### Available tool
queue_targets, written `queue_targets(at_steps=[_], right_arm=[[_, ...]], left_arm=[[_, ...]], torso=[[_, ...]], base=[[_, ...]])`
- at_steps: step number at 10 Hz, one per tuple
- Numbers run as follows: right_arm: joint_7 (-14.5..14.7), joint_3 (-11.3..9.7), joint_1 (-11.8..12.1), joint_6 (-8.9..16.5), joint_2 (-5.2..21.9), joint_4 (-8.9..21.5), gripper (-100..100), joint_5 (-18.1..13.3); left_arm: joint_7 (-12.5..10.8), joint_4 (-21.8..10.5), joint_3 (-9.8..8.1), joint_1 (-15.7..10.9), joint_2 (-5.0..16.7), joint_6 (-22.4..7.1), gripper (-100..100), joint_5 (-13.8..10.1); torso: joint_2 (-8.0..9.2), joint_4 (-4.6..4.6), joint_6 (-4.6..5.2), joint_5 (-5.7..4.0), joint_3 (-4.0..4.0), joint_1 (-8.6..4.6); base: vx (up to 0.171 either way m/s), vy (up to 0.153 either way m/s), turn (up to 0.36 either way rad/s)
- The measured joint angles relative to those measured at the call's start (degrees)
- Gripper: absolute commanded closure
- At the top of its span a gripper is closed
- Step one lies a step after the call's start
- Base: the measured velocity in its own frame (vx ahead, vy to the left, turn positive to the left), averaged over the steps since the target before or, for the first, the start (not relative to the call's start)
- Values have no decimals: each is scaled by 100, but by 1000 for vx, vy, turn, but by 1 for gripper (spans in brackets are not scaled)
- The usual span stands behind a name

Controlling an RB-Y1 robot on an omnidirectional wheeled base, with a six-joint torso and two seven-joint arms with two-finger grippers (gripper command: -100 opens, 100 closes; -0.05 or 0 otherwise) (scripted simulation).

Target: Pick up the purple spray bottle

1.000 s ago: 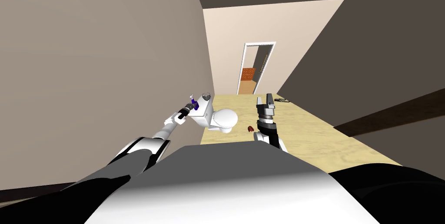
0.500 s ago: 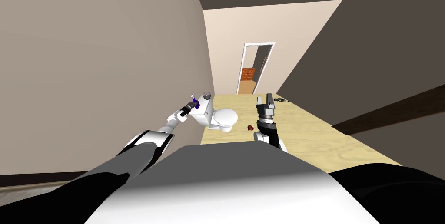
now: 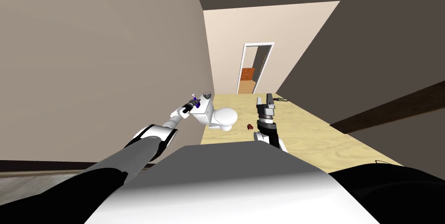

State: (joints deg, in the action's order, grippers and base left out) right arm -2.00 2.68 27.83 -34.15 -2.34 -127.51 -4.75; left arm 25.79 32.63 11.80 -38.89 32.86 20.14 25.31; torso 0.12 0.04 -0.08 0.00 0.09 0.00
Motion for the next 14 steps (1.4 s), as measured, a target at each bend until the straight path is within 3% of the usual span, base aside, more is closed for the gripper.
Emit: queue_targets(at_steps=[2,3,7,8,9,11,13,14], right_arm=[[0,0,0,0,0,0,0,0],[0,0,0,0,0,0,0,0],[0,0,0,0,0,0,0,0],[0,0,0,0,0,0,0,0],[0,0,0,0,0,0,0,0],[0,0,1,0,0,0,0,0],[0,0,0,0,0,0,0,0],[0,0,1,0,0,0,0,0]], left_arm=[[25,-421,-8,-181,-12,71,-100,0],[28,-449,-9,-188,-12,81,100,0],[32,-447,-9,-188,-9,76,100,2],[32,-447,-9,-187,-9,75,0,2],[32,-448,-8,-187,-9,75,100,2],[-26,-277,-172,78,96,56,100,-1],[-105,216,-167,440,156,-74,100,-4],[-100,313,-301,609,194,-38,100,-6]], torso=[[-14,-5,-1,1,-9,-1],[-13,-4,0,1,-8,-1],[-12,-5,2,3,-8,0],[-11,-4,2,3,-8,0],[-11,-4,2,3,-7,0],[-41,-12,-3,3,-25,-4],[-34,-39,0,24,-36,10],[-50,-44,-10,25,-46,9]], base=[[5,0,1],[0,0,0],[0,0,0],[0,0,0],[76,-41,-10],[82,-15,17],[53,-5,-8],[97,-32,24]])
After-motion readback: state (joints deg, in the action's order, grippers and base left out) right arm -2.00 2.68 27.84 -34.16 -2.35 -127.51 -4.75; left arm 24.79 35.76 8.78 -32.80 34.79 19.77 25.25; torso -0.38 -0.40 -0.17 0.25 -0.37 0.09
